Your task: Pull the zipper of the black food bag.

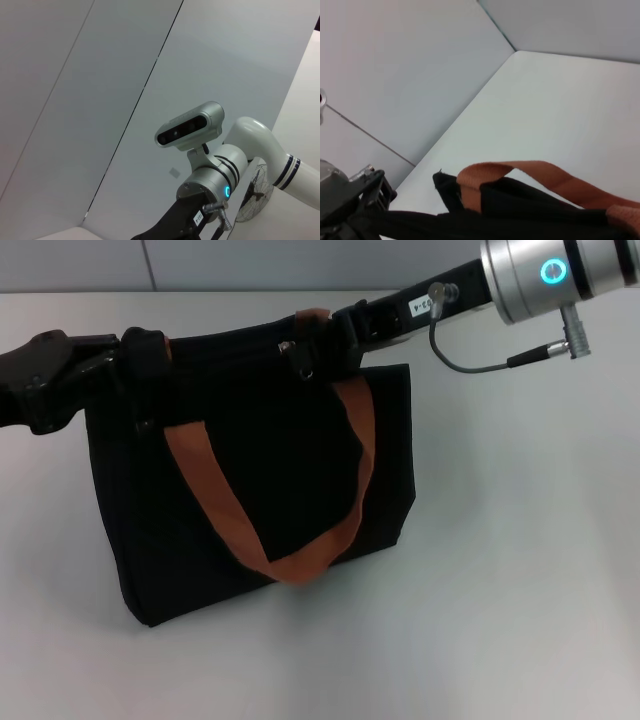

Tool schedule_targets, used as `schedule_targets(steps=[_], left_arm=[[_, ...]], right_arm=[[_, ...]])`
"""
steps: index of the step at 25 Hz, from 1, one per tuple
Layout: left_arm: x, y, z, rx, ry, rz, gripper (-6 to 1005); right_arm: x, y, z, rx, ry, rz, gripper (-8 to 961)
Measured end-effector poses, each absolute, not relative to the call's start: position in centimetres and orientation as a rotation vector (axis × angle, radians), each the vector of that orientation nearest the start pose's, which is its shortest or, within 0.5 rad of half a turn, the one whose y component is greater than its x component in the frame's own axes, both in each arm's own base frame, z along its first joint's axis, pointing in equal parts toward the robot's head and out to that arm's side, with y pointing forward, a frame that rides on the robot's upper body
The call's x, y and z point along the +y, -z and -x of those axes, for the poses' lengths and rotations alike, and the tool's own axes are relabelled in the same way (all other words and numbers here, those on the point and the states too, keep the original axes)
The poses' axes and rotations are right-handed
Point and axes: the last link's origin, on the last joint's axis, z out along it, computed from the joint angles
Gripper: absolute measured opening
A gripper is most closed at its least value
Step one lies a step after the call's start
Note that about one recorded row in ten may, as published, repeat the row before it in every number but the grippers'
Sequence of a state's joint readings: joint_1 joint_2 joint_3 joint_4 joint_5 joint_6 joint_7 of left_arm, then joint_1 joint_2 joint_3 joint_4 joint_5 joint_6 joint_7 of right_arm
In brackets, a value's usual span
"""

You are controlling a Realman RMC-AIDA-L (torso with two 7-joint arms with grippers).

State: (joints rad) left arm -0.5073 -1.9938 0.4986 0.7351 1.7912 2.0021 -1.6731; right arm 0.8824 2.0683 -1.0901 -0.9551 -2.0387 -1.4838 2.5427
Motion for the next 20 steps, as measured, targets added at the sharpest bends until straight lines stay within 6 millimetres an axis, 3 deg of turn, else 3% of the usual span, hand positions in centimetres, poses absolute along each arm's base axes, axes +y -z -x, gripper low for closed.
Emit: schedule_targets(steps=[20], left_arm=[[30.51, -8.97, 23.54, -0.703, 1.272, 2.699, 22]], right_arm=[[40.67, -0.06, -7.71, 1.257, -0.383, 2.81, -3]])
